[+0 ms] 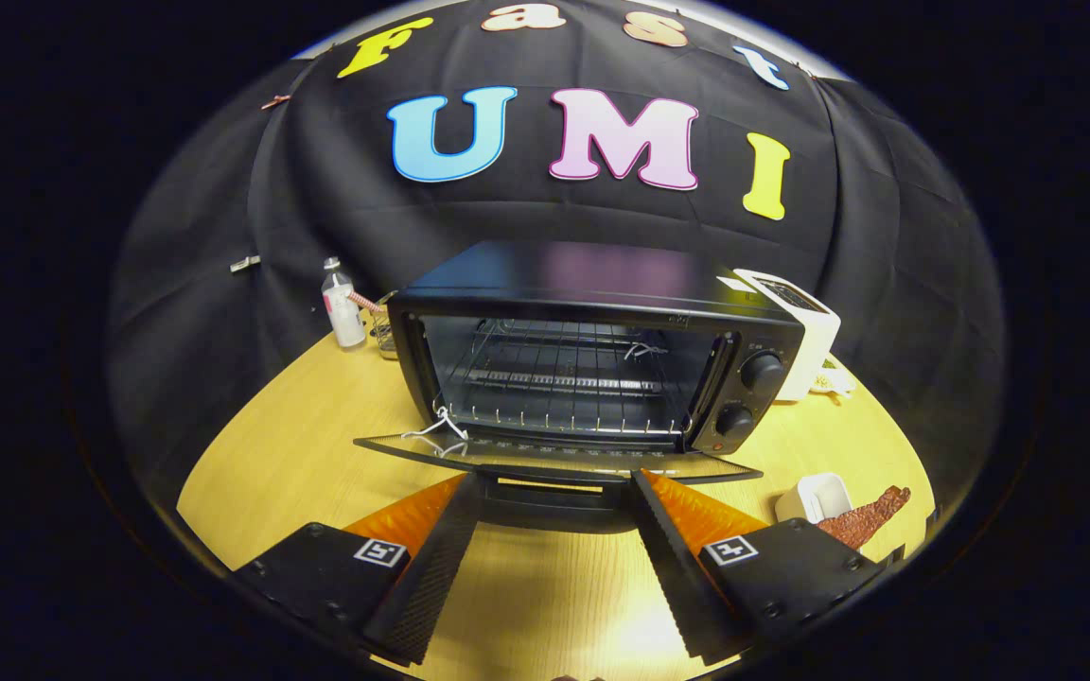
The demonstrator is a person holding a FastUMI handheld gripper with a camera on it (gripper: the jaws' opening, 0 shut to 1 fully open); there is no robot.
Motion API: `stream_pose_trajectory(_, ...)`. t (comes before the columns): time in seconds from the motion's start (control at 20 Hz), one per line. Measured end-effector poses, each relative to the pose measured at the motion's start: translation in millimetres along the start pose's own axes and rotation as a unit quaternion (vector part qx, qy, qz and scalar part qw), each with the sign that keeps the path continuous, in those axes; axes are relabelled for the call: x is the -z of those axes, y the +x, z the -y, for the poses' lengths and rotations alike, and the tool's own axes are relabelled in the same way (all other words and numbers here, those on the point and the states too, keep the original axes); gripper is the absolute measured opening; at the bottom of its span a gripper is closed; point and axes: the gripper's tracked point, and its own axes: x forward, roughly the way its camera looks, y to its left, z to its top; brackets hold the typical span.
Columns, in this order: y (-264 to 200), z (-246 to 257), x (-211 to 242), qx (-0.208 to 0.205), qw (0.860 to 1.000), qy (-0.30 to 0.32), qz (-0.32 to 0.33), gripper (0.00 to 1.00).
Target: Open the toaster oven, put the food inside, and close the toaster oven door.
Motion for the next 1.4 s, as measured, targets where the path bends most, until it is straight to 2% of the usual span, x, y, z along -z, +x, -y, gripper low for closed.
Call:
stream_pose_trajectory(0.25,1,-3,53,-0.008,0.998,0.002,-0.06,0.98)
stream_pose_trajectory(0.4,-6,-5,31,-0.011,1.0,-0.005,-0.024,0.98)
stream_pose_trajectory(0.5,-27,8,16,-0.012,1.0,-0.015,-0.004,0.98)
stream_pose_trajectory(0.75,-71,65,-34,-0.001,0.999,-0.023,0.042,0.98)
stream_pose_trajectory(0.95,-95,107,-72,-0.029,0.996,-0.006,0.085,0.98)
stream_pose_trajectory(1.2,-92,186,-64,-0.053,0.997,0.001,0.057,0.98)
stream_pose_trajectory(1.4,-78,258,-38,-0.058,0.998,0.027,0.014,0.98)
